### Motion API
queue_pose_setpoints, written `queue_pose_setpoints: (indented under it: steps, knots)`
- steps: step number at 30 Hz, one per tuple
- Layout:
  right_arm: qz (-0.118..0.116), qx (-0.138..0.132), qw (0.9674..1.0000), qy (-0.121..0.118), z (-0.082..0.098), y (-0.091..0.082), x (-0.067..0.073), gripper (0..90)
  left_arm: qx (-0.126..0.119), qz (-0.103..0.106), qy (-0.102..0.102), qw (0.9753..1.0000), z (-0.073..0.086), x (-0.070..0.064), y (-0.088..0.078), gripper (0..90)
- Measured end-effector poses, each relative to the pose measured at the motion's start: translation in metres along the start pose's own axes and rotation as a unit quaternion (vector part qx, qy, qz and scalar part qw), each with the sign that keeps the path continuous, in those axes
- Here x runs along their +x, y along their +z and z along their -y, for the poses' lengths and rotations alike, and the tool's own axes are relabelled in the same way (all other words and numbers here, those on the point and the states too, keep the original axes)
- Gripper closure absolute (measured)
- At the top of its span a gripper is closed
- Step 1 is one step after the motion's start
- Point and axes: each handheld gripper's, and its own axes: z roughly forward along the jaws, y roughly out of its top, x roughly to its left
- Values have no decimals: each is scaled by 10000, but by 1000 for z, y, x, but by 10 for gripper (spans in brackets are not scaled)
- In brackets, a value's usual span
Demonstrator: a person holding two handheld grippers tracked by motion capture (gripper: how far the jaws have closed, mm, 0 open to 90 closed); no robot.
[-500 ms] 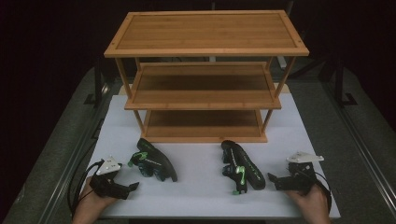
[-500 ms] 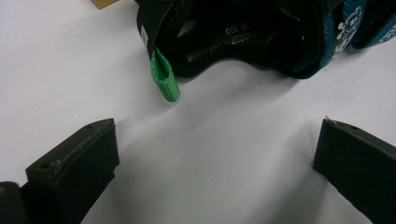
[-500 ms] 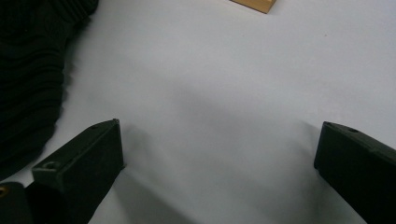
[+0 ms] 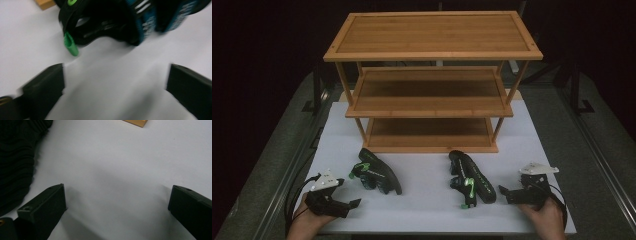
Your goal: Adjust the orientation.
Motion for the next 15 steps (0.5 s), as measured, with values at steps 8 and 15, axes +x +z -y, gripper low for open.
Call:
queue_pose_setpoints:
  steps: [8,15]
  knots:
    - [6,2,10000,3,0,0,0,6,-265,259,242,9990,-4,-19,-5,234]
    - [0,2,10000,2,0,0,0,6,-190,304,371,9987,-16,-16,10,334]
